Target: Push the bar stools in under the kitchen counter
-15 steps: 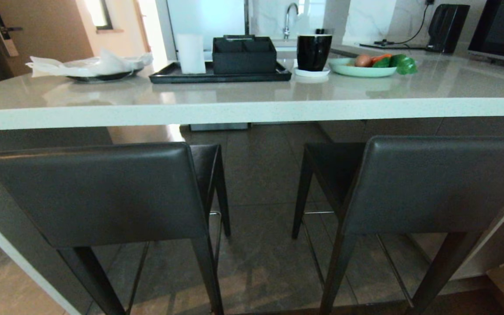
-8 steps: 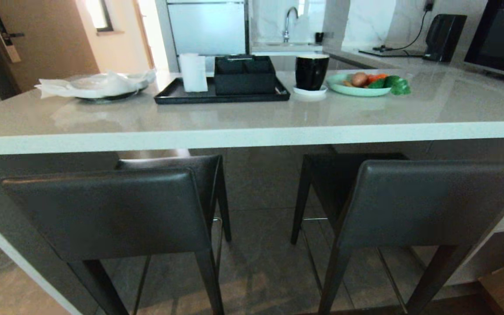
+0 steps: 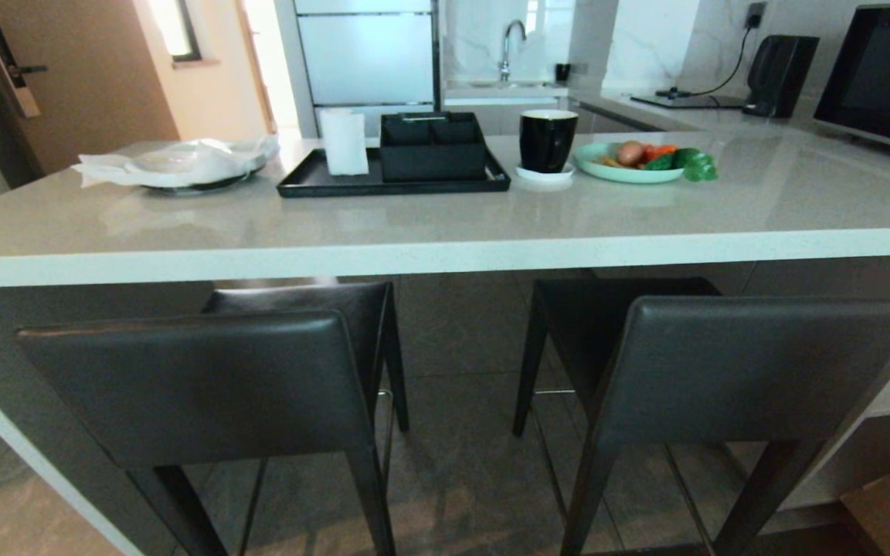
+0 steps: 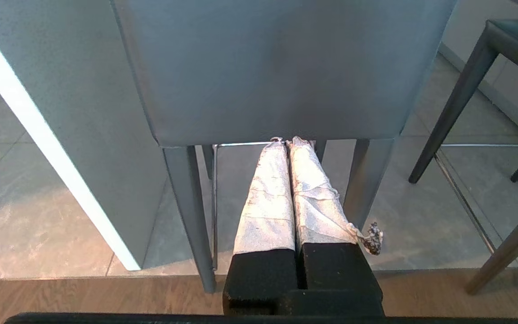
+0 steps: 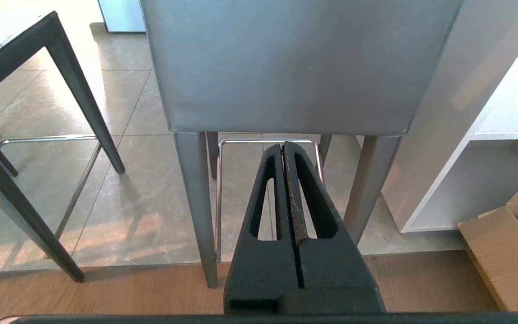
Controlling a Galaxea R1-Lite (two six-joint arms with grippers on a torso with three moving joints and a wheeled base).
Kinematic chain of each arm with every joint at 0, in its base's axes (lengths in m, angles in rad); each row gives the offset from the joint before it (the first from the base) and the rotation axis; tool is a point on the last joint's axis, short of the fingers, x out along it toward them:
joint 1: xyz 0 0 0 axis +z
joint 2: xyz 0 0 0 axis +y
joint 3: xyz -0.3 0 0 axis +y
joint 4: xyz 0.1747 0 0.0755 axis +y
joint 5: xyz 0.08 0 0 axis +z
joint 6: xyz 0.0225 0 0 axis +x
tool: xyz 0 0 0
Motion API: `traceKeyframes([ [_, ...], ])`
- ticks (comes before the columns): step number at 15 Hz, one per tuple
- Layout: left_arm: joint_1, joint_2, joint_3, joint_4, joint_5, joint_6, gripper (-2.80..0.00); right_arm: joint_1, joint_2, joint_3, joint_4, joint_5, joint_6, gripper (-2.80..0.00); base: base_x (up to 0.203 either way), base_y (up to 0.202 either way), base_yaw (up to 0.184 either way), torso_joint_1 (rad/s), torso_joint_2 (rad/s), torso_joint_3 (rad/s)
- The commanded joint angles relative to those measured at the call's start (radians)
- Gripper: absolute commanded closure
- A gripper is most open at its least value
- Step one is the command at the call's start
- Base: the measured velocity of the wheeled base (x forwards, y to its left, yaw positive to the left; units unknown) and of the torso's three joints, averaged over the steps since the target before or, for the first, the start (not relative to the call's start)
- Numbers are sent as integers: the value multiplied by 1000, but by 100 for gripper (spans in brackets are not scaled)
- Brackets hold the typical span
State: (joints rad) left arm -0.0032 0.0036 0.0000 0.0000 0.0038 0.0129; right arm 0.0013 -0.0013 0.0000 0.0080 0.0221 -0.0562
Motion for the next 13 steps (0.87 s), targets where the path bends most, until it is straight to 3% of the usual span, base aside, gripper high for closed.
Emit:
traceKeyframes([
  [1,0,1,2,0,1,-5,0,0,0,0,0,0,-1,0,0,0,0,0,0,0],
  [13,0,1,2,0,1,-5,0,0,0,0,0,-7,16,0,0,0,0,0,0,0],
])
